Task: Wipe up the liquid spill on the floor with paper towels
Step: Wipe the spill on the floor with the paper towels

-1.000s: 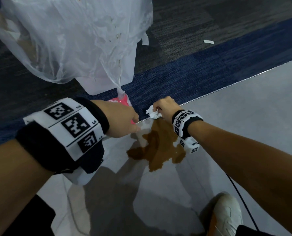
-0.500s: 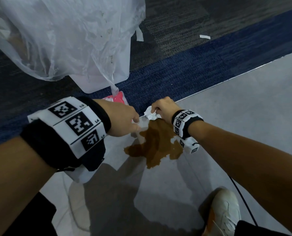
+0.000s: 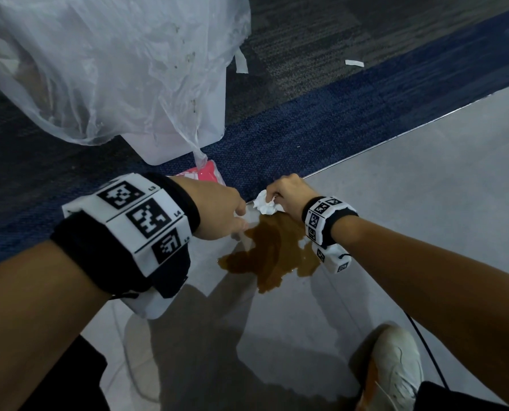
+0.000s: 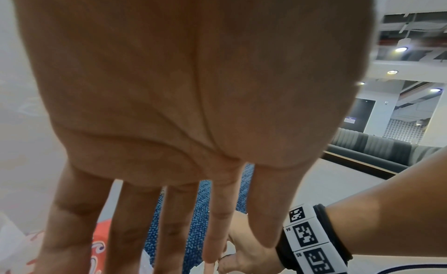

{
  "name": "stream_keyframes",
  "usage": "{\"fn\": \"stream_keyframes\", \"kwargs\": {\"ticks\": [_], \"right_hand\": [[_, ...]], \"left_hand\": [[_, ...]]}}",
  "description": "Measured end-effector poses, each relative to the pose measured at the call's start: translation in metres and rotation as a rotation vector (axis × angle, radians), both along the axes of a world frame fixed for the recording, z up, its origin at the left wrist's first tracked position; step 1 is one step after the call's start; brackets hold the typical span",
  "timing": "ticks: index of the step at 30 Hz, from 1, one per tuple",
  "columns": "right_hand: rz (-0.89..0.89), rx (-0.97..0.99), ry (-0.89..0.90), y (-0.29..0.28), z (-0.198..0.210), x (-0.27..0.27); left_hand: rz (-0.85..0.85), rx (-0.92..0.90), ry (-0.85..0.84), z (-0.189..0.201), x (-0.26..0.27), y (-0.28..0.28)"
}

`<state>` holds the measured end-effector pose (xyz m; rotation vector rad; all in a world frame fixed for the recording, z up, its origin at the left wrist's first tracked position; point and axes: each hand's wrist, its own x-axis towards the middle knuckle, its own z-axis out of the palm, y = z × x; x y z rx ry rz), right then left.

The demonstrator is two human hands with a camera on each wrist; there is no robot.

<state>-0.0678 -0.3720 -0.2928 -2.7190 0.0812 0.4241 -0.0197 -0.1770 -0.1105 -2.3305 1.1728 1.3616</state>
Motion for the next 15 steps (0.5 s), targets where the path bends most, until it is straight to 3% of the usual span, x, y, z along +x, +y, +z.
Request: {"fn": "stream_keyframes", "kwargs": {"ticks": [11,15], "right_hand": [[-0.008,0.044,0.045,0.002,0.001,-0.008],[-0.159,0.112,0.009,-0.011,0.011,-0.012]], "left_hand": [[-0.003,0.011,-0.018,0.000,0.000,0.000],[-0.009,0.025,-0.024,0.000,0.000,0.004]]}}
